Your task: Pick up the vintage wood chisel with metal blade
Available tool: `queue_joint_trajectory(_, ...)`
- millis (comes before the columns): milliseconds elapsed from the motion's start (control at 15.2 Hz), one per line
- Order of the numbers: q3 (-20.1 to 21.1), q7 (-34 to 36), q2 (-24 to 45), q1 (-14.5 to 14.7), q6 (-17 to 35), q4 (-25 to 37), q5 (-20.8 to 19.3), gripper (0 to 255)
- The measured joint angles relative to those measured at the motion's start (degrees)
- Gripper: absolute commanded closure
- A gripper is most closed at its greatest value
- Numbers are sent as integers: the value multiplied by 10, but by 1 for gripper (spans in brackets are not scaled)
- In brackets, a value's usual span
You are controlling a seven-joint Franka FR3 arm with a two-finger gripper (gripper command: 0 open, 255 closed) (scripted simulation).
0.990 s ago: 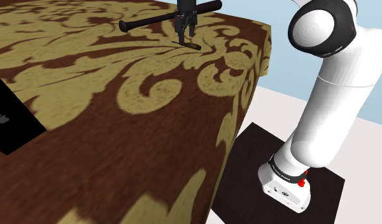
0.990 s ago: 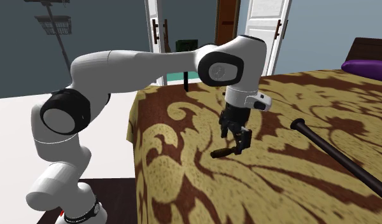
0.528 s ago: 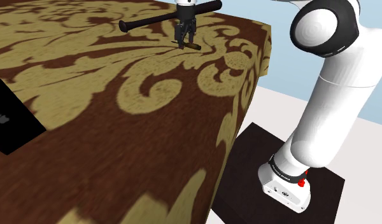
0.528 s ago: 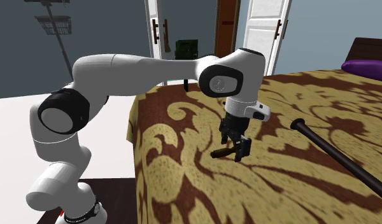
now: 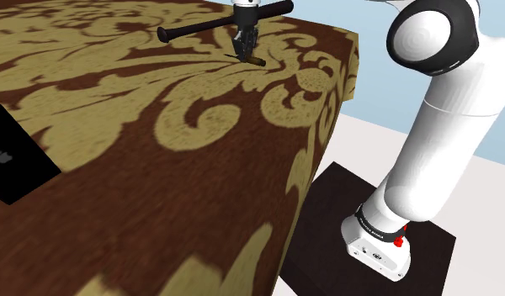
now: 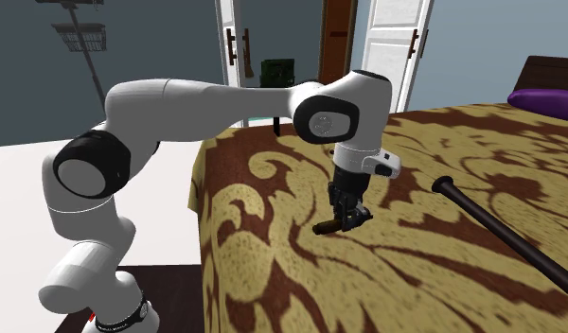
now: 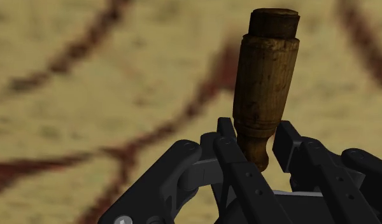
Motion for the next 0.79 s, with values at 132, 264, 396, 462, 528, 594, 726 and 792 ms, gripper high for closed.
queue_joint_trajectory(132,0,0,3,0,-3,4,0,255)
queue_joint_trajectory(264,-1,0,9,0,-17,19,-1,255)
queue_joint_trajectory(396,-1,0,13,0,-34,39,-1,255)
queue_joint_trajectory(462,0,0,17,0,-43,52,-1,255)
queue_joint_trajectory(528,0,1,20,0,-51,64,-1,255)
queue_joint_trajectory(594,0,0,22,0,-60,74,-1,255)
queue_joint_trajectory(726,0,0,29,0,-77,98,-1,255)
queue_joint_trajectory(792,0,0,35,0,-88,114,-1,255)
